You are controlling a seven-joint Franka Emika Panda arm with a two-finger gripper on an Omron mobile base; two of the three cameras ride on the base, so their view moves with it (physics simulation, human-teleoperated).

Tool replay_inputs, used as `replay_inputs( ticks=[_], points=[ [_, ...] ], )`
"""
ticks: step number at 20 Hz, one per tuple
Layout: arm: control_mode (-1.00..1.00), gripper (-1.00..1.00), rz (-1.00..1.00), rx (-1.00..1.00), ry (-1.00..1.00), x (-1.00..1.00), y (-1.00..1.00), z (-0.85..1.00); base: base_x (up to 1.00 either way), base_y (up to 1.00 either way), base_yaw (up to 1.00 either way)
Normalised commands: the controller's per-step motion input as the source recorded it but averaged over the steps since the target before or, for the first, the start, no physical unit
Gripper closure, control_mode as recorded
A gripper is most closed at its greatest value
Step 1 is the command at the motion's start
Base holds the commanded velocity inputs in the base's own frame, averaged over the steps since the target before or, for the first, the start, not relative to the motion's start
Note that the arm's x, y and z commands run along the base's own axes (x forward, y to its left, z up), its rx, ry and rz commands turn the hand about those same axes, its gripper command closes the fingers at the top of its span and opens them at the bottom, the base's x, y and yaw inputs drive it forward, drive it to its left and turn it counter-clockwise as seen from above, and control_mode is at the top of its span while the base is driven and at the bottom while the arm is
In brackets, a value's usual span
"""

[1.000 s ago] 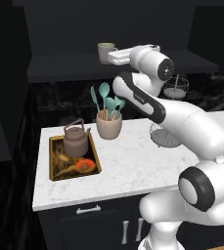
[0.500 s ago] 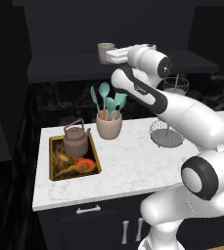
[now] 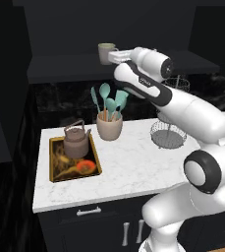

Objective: Pick the kettle from the counter and place it on the tray. Then pick the mug from the cabinet and place it on the tray. Then close the cabinet doors.

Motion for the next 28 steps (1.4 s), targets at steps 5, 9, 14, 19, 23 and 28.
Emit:
replay_inputs(
  ticks=[5, 9, 14, 19, 23, 28],
  points=[
    [-1.0, -1.0, 0.0, 0.0, 0.08, 0.13, -0.02, 0.0, 0.0, 0.0, 0.0],
    [-1.0, -1.0, 0.0, 0.0, 0.01, 0.12, -0.03, 0.0, 0.0, 0.0, 0.0],
    [-1.0, -1.0, 0.0, 0.0, 0.04, 0.23, 0.01, 0.0, 0.0, 0.0, 0.0],
    [-1.0, -1.0, 0.06, 0.0, 0.06, 0.31, 0.02, 0.0, 0.0, 0.0, 0.0],
    [-1.0, -1.0, 0.06, 0.0, 0.05, 0.3, 0.05, -0.01, 0.0, 0.0, 0.0],
    [-1.0, -1.0, 0.07, 0.0, 0.01, 0.18, 0.04, 0.0, 0.0, 0.0, 0.0]
  ],
)
